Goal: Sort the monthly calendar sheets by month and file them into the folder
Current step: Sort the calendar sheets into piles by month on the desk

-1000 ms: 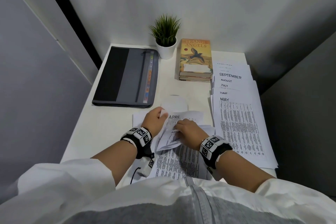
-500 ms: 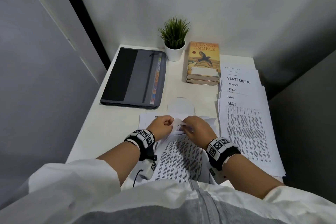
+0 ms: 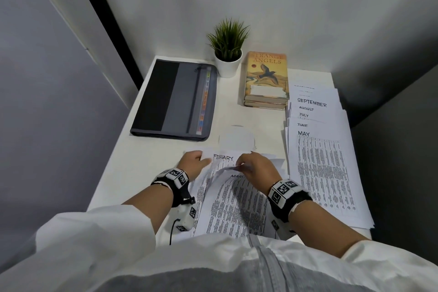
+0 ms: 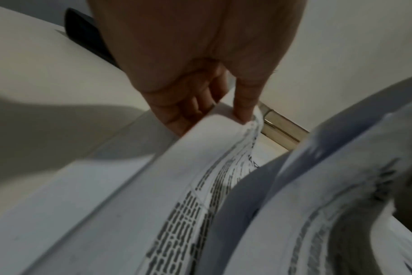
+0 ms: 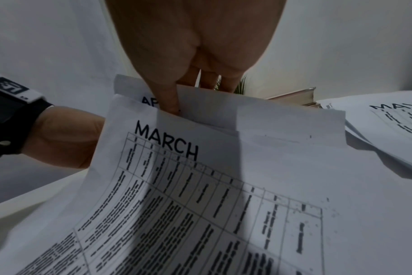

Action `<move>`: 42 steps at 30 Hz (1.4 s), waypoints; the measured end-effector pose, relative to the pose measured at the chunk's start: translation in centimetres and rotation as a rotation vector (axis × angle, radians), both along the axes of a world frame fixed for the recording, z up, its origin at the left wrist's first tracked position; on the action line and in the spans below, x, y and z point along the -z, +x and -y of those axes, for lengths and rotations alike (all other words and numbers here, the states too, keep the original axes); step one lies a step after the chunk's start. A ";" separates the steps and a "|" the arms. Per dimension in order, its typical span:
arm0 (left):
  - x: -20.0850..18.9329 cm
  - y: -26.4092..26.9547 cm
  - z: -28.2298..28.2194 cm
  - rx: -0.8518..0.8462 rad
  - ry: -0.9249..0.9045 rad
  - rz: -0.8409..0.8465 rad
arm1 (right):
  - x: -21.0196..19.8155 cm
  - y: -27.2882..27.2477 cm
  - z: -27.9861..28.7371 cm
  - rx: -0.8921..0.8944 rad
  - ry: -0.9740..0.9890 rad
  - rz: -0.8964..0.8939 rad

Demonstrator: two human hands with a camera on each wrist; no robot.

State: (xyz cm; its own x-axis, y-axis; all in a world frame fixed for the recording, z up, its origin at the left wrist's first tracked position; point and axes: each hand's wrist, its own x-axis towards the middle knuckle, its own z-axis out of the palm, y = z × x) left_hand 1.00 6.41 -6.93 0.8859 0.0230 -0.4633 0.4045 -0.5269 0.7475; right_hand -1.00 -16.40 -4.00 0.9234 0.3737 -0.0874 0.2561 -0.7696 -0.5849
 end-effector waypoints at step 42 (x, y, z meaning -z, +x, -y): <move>-7.0 -0.2 -2.2 -0.309 -0.272 0.230 | -1.9 -0.4 -2.3 -0.078 -0.057 -0.052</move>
